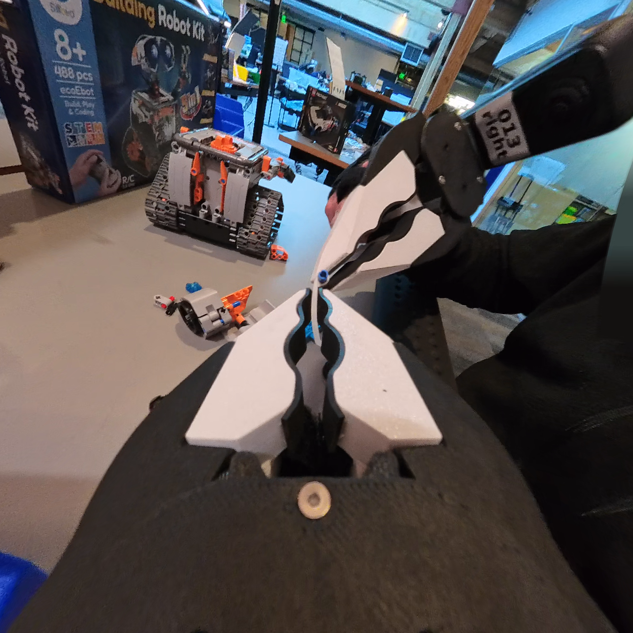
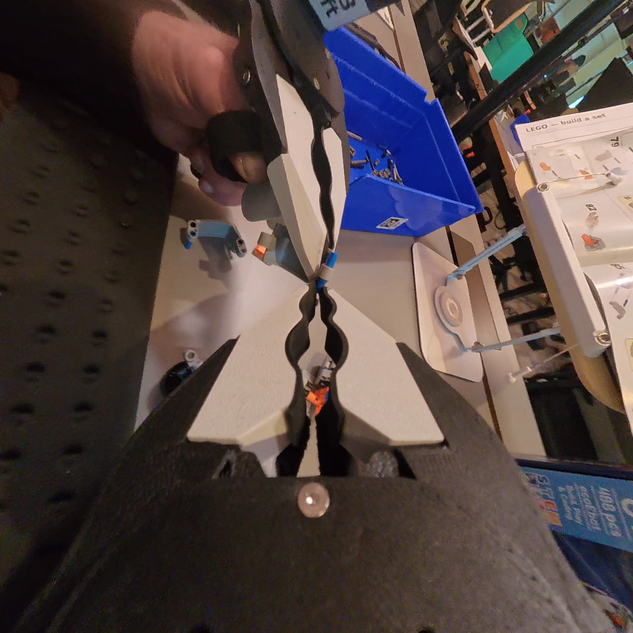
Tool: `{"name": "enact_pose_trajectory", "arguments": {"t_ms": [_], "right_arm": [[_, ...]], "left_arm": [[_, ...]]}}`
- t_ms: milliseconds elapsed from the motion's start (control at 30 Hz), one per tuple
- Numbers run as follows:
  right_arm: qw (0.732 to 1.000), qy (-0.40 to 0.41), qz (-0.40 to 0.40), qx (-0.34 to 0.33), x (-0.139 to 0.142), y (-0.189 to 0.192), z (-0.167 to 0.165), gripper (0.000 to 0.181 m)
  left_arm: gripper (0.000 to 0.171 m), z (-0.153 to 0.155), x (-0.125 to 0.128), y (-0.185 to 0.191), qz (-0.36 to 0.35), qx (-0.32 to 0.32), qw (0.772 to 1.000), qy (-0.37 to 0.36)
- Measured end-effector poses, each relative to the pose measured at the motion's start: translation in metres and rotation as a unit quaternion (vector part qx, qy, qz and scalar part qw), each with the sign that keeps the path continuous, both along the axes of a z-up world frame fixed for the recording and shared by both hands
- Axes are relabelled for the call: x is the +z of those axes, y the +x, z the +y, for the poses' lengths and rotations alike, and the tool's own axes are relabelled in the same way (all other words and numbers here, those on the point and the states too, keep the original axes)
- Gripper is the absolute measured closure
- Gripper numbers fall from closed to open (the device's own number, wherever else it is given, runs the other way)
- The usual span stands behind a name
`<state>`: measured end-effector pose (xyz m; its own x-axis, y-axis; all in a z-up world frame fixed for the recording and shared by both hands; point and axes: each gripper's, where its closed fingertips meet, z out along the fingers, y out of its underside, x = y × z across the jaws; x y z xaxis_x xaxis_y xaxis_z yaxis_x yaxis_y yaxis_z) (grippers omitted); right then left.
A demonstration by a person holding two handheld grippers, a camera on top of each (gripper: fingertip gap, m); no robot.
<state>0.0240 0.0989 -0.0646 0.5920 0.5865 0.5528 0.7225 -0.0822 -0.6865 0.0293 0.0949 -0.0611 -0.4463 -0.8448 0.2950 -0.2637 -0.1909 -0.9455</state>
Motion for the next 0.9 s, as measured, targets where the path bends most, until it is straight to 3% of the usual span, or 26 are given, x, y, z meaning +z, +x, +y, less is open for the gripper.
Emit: {"name": "enact_pose_trajectory", "arguments": {"t_ms": [100, 167, 200, 267, 333, 600, 900], "right_arm": [[1.000, -0.005, -0.007, 0.002, -0.004, 0.006, -0.005, 0.181], [0.999, -0.033, 0.012, -0.012, -0.021, 0.022, -0.011, 0.181], [0.999, -0.033, 0.027, -0.007, -0.020, 0.022, -0.016, 0.181], [0.999, -0.028, 0.024, -0.011, -0.018, 0.025, -0.016, 0.181], [0.998, -0.012, 0.056, -0.004, -0.007, 0.022, -0.013, 0.181], [0.981, 0.048, 0.185, 0.023, 0.043, -0.006, -0.002, 0.171], [0.969, 0.080, 0.230, 0.038, 0.056, -0.019, -0.005, 0.177]], "left_arm": [[0.171, 0.004, 0.015, -0.003, -0.037, 0.004, 0.999, -0.034], [0.171, 0.057, 0.054, -0.028, -0.131, 0.062, 0.981, -0.132], [0.171, 0.066, 0.043, -0.031, -0.121, 0.079, 0.982, -0.121], [0.171, 0.040, 0.021, -0.025, -0.080, 0.037, 0.990, -0.108], [0.171, 0.042, 0.017, -0.019, -0.062, 0.054, 0.996, -0.042], [0.171, 0.011, 0.038, -0.016, -0.088, -0.014, 0.993, -0.081], [0.171, -0.007, 0.055, -0.015, -0.100, -0.047, 0.982, -0.155]]}}
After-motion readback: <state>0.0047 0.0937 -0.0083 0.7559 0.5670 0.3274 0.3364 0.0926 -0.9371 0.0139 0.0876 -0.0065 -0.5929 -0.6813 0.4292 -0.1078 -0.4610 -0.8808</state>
